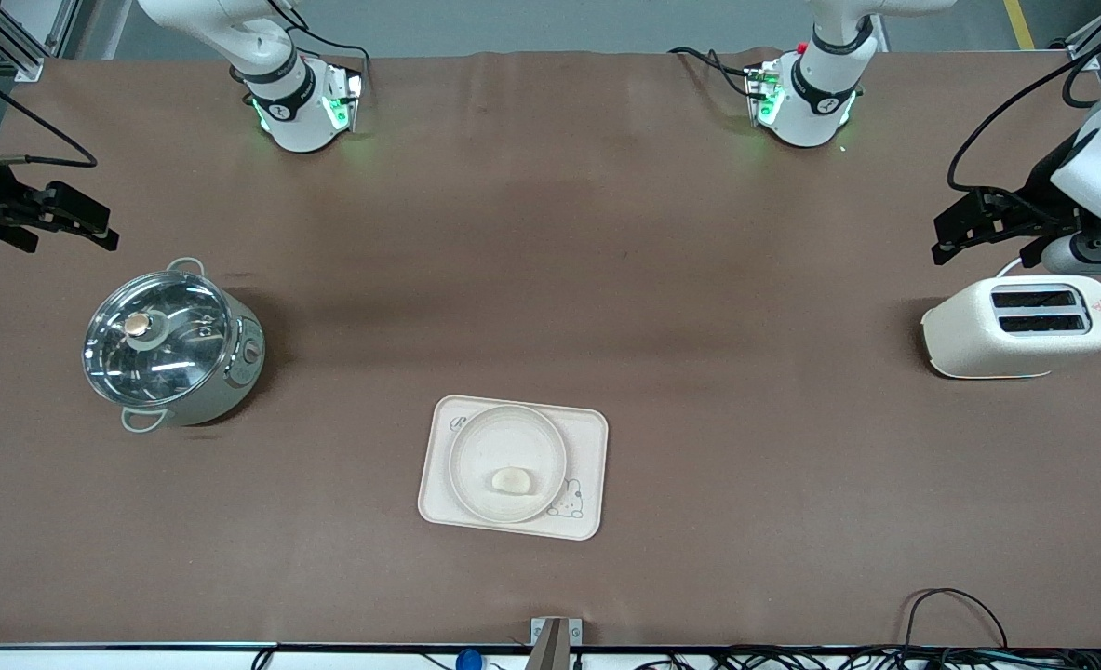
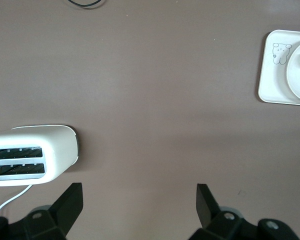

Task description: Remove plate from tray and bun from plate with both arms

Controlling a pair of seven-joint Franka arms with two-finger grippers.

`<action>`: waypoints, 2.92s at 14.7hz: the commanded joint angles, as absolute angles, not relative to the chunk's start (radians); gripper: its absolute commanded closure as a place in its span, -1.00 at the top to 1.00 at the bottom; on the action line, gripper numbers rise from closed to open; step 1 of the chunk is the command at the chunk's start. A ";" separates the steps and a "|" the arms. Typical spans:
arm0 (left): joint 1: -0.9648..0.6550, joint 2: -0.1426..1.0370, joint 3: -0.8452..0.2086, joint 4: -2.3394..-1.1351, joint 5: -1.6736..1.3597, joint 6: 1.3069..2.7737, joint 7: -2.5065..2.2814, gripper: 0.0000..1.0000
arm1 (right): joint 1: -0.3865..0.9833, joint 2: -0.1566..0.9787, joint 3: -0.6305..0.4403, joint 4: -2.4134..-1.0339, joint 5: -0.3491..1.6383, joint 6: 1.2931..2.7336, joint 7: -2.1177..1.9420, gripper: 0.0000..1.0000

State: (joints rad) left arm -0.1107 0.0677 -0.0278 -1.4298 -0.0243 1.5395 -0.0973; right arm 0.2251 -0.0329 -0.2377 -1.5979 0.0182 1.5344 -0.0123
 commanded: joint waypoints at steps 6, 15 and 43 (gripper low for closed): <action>-0.112 0.075 -0.026 -1.411 -0.012 1.536 -0.077 1.00 | 0.283 0.023 -0.230 -1.595 0.021 1.601 -0.015 1.00; -0.115 0.075 -0.029 -1.413 -0.015 1.532 -0.066 1.00 | 0.366 0.378 -0.232 -1.589 0.352 1.937 -0.003 1.00; -0.112 0.075 -0.032 -1.413 -0.008 1.532 -0.066 1.00 | 0.569 0.965 -0.230 -1.295 0.678 2.467 0.088 0.00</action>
State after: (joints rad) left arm -0.1149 0.0703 -0.0304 -1.4280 -0.0242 1.5392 -0.0902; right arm 0.5625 0.9450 -0.2253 -1.3182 0.6556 2.4640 0.0947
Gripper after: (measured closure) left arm 0.000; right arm 0.449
